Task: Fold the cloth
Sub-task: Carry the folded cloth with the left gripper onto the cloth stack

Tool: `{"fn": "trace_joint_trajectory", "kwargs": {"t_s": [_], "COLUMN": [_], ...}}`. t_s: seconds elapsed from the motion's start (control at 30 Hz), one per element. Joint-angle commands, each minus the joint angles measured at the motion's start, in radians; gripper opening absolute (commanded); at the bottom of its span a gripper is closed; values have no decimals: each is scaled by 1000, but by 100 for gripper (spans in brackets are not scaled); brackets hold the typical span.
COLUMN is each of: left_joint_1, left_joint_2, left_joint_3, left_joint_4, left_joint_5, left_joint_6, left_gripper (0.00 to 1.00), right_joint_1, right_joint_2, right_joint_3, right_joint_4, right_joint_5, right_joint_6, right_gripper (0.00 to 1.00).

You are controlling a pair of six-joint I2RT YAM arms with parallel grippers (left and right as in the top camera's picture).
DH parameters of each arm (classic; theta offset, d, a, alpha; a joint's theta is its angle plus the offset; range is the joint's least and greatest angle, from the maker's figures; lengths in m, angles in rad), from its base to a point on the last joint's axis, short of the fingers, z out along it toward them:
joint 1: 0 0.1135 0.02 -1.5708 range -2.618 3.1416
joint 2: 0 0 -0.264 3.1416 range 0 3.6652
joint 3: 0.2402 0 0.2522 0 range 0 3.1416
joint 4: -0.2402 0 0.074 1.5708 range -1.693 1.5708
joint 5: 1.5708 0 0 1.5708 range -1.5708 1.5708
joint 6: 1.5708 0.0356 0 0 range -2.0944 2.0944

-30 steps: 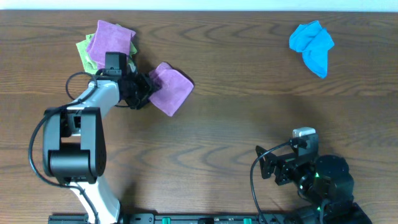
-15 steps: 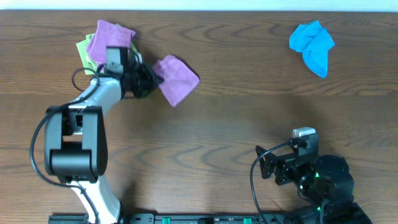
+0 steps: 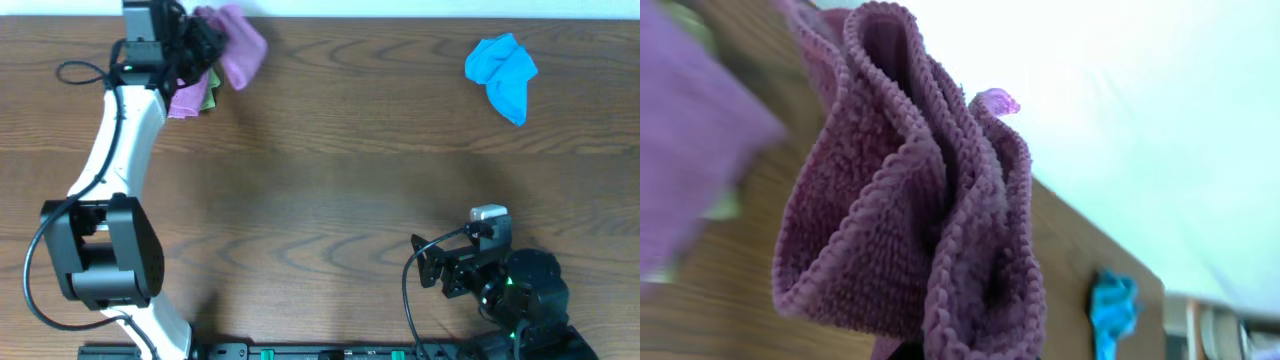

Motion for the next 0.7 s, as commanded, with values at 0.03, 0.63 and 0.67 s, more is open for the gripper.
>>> {"fn": "trace_joint_trajectory", "kwargs": {"t_s": [0.03, 0.63, 0.67], "left_joint_1": [70, 162, 170], "left_joint_2": [3, 180, 180], "left_joint_3": [30, 161, 161], "left_joint_4": [32, 12, -11], "left_joint_5": [-56, 26, 24], "left_joint_6": [0, 19, 31], "left_gripper": [6, 6, 6], "right_joint_1": [-6, -6, -6], "right_joint_2": [-5, -5, -5], "right_joint_3": [-6, -6, -6], "right_joint_4": [-2, -2, -2], "right_joint_5": [0, 0, 0], "right_joint_6": [13, 13, 13], "right_gripper": [99, 99, 99]}}
